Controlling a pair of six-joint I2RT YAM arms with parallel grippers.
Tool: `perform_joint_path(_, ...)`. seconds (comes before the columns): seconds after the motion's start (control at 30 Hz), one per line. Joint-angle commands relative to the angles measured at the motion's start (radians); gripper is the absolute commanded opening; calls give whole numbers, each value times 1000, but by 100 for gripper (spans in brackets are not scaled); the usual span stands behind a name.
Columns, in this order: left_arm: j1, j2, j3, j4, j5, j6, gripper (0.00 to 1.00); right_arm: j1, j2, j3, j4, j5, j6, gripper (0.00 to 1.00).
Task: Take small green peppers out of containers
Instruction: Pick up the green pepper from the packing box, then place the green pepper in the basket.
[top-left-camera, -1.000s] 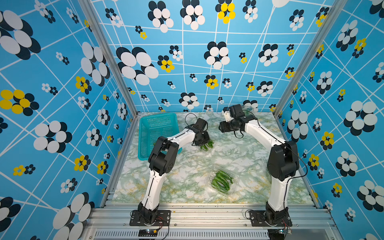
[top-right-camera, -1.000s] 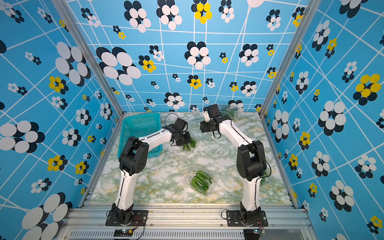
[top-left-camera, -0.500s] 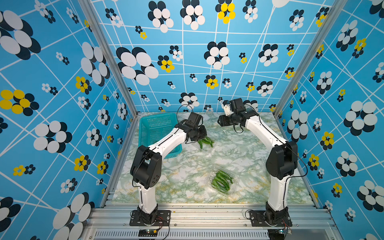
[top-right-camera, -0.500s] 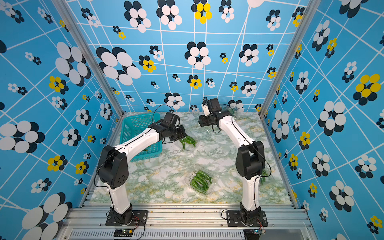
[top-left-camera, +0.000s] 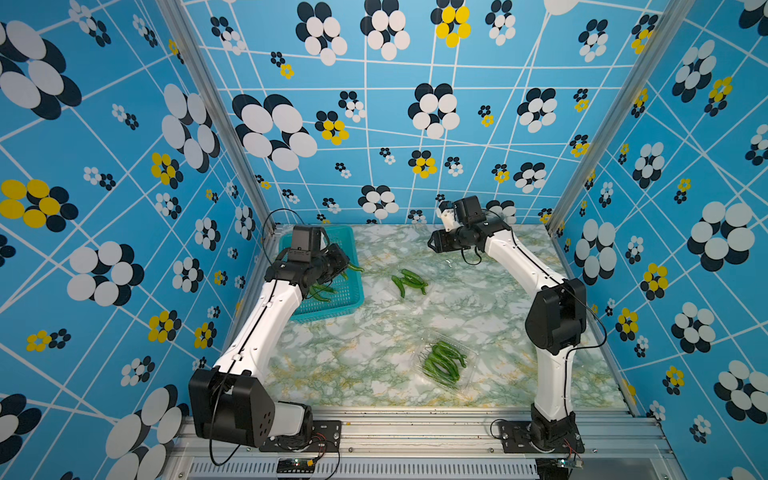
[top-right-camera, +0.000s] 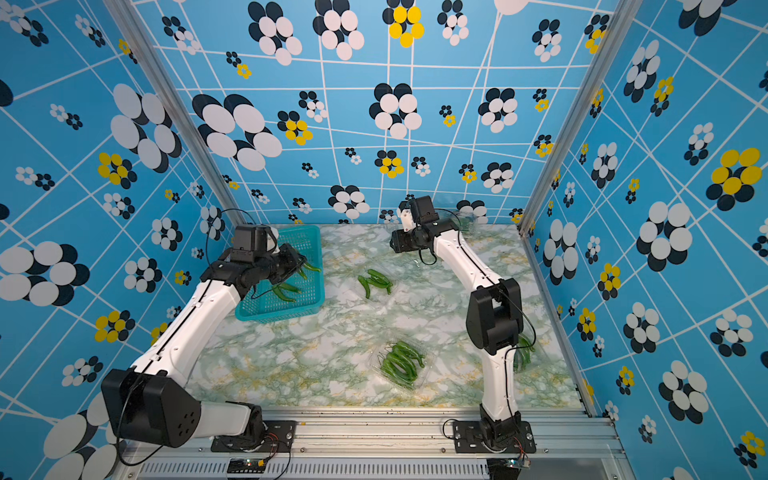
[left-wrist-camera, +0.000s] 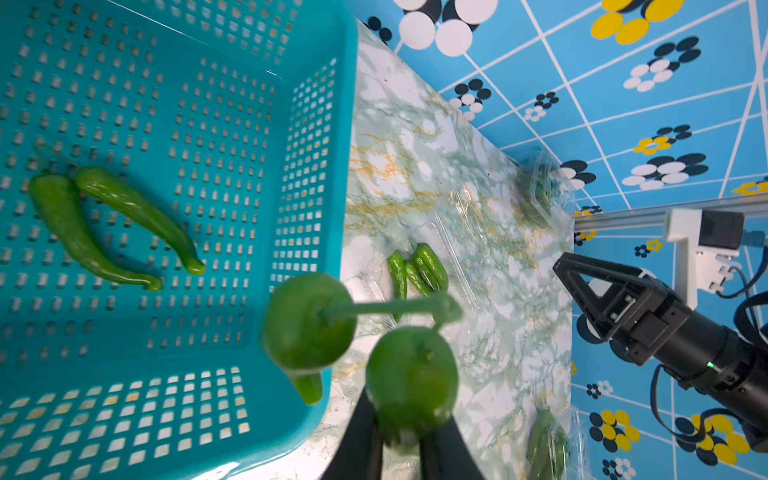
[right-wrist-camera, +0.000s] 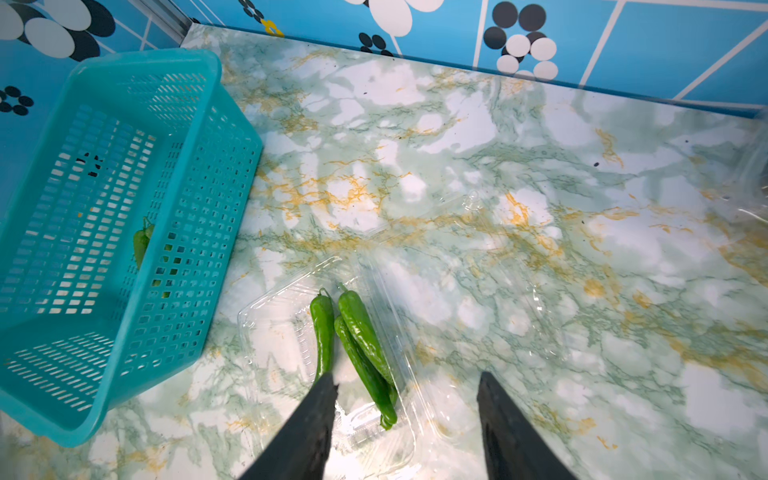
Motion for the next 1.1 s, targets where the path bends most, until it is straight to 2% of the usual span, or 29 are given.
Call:
perform_joint_path(0.0, 77, 9, -66, -27, 87, 30, 17, 23, 36, 57, -47, -48, -20, 57)
perform_joint_path(0.23, 151, 180, -78, 56, 134, 47, 17, 64, 101, 120, -106, -73, -60, 57)
perform_joint_path(0.47, 161, 399, 21, 128, 144, 39, 18, 93, 138, 108, -121, -68, -53, 56)
perform_joint_path(0.63, 170, 507, 72, 171, 143, 14, 21, 95, 121, 71, -126, -52, -57, 56)
perform_joint_path(0.7, 170, 546, 82, 199, 145, -11, 24, 96, 112, 56, -128, -39, -61, 56)
perform_joint_path(0.77, 172, 579, 90, 220, 146, -33, 33, 95, 109, 46, -131, -32, -66, 56)
perform_joint_path(0.93, 166, 586, 88, 232, 134, -62, 42, 95, 101, 37, -147, -15, -75, 56)
perform_joint_path(0.97, 165, 570, 83, 226, 126, -62, 47, 95, 101, 32, -145, -8, -76, 56)
perform_joint_path(1.07, 153, 498, 61, 205, 99, -50, 48, 90, 64, 13, -140, 22, -74, 56)
